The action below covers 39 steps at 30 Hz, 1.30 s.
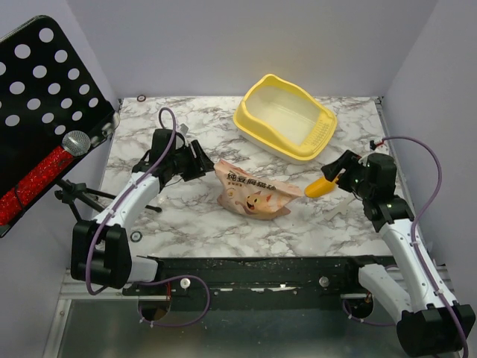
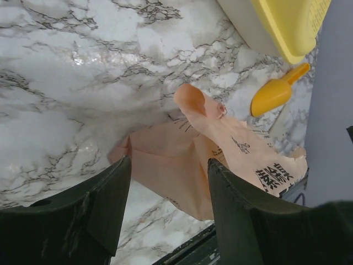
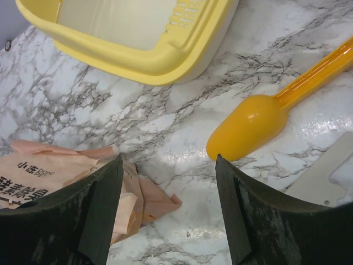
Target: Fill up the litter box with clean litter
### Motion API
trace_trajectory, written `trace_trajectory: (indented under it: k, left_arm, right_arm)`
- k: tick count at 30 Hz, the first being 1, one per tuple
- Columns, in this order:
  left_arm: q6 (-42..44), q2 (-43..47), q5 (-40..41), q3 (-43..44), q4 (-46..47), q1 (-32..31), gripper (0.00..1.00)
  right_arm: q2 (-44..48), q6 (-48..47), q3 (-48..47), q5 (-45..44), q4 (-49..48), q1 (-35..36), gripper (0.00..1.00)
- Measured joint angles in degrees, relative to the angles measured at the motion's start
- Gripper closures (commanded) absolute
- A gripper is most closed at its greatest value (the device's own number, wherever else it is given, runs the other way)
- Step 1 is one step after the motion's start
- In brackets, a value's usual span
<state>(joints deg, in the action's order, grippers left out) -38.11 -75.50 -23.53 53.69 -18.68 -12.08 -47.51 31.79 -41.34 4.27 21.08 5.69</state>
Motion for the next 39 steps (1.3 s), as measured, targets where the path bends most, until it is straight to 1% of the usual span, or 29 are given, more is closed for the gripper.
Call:
trace_trajectory:
  k: [2,5,15,19,25,30,34,39]
  left_arm:
    - [-2.0,-1.5,-3.0,-1.1,2.3,0.2,0.34]
    - [-4.1,-3.3,-5.4,-1.2,4.8,0.5,0.34]
    - [-7.6,-6.0,-7.7,-1.1,9.7,0.6,0.34]
    - [-9.6,-7.2,-9.8,-1.2,16.0,0.9,0.35]
    - [-12.3,-9.3,-15.0,-2.8,28.1,0.9,0.40]
    - [-16.0,-12.5,-20.1,-4.4,38.4,0.9,0.43]
    - [-17.9,-13.7,-22.9,-5.3,43.0,0.9,0.44]
    - [-18.8,-13.7,-25.2,-5.7,46.1,0.9,0.45]
  right_arm:
    - [0.1,0.0,0.7,0.5,-0.5,0.0,0.24]
    - [0.1,-0.2,1.8,1.3,-1.0,0.2,0.24]
    - [1.4,-0.6,3.9,1.7,-2.3,0.4,0.24]
    - [1.4,-1.5,3.9,3.4,-3.1,0.4,0.25]
    - [0.3,-4.3,3.8,9.2,-5.6,1.7,0.27]
    - [-5.0,-7.1,0.2,13.4,-7.4,5.0,0.26]
    - [-10.3,-9.7,-3.7,16.1,-10.7,8.9,0.25]
    - [-17.7,-14.8,-8.2,22.1,-17.3,13.5,0.23]
